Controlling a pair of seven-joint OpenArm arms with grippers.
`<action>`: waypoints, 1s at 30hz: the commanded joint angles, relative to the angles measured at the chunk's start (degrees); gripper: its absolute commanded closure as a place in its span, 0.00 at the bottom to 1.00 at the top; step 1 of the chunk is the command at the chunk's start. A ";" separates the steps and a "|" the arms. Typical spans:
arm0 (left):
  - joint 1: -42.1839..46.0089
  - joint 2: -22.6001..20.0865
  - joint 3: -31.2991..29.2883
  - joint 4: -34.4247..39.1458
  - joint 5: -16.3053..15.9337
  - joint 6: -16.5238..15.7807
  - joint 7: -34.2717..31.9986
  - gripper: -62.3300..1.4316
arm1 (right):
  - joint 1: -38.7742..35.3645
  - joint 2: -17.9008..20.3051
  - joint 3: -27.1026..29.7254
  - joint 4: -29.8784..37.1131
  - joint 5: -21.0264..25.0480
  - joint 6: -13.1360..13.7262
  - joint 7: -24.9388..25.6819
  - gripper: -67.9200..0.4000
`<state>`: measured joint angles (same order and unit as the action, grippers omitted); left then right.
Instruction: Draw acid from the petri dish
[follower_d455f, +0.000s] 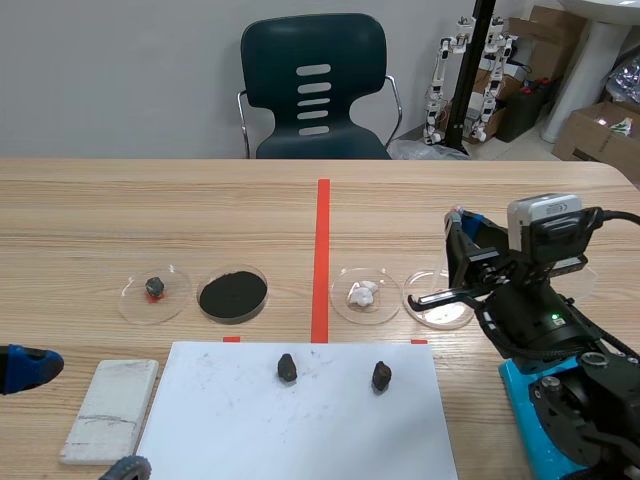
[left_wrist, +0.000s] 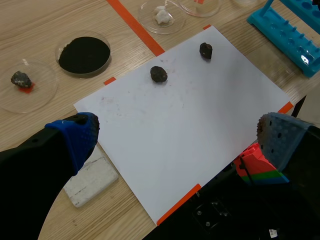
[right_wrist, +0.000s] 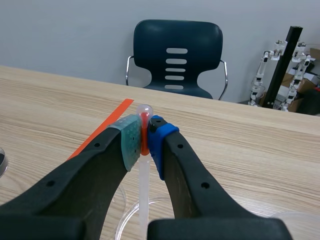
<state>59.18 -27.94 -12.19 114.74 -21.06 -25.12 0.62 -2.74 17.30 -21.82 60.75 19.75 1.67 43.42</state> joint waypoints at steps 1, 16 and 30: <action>-0.17 0.44 -0.15 0.83 -0.61 0.09 -0.59 0.00 | 0.66 0.17 0.37 0.52 -0.28 -0.17 0.46 0.92; -0.17 0.44 -0.15 0.83 -0.61 0.09 -0.59 0.00 | 0.66 0.17 0.37 0.52 -1.75 -0.15 0.66 0.92; -0.17 0.44 -0.15 0.83 -0.61 0.09 -0.59 0.00 | 0.66 0.17 0.37 0.52 -1.75 -0.15 0.66 0.92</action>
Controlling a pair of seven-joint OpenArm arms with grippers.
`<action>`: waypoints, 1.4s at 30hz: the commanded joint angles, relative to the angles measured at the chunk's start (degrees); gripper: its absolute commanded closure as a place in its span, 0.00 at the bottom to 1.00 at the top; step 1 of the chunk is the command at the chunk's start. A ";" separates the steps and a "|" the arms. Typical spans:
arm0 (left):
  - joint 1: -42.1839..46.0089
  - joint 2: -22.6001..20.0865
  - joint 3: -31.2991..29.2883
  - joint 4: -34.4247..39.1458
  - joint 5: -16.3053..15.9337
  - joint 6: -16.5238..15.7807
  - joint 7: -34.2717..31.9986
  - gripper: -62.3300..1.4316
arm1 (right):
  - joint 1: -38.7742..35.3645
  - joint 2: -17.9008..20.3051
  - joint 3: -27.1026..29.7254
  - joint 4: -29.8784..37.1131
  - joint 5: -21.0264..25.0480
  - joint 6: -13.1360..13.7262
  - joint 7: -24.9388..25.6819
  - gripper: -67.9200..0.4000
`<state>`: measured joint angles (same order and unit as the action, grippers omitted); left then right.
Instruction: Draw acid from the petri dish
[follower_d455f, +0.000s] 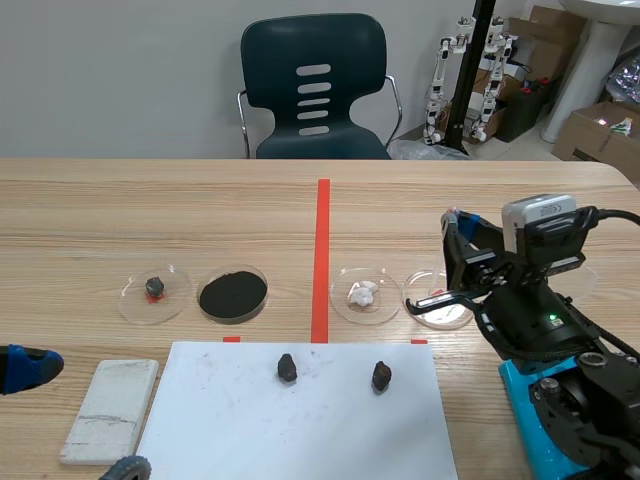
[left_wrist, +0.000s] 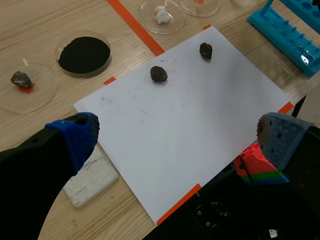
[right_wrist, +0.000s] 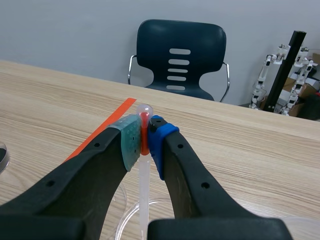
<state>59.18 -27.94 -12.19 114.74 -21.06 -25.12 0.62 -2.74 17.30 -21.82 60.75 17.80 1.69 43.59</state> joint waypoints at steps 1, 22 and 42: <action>-0.17 0.44 -0.15 0.83 -0.61 0.09 -0.59 0.00 | 0.66 0.17 0.37 0.52 0.20 -0.17 0.48 0.92; -0.17 0.44 -0.15 0.83 -0.61 0.09 -0.59 0.00 | 0.66 0.15 0.37 0.52 0.20 -0.17 0.46 0.89; -0.17 0.44 -0.15 0.83 -0.61 0.09 -0.59 0.00 | 0.66 0.15 0.37 0.52 0.22 -0.17 0.48 0.89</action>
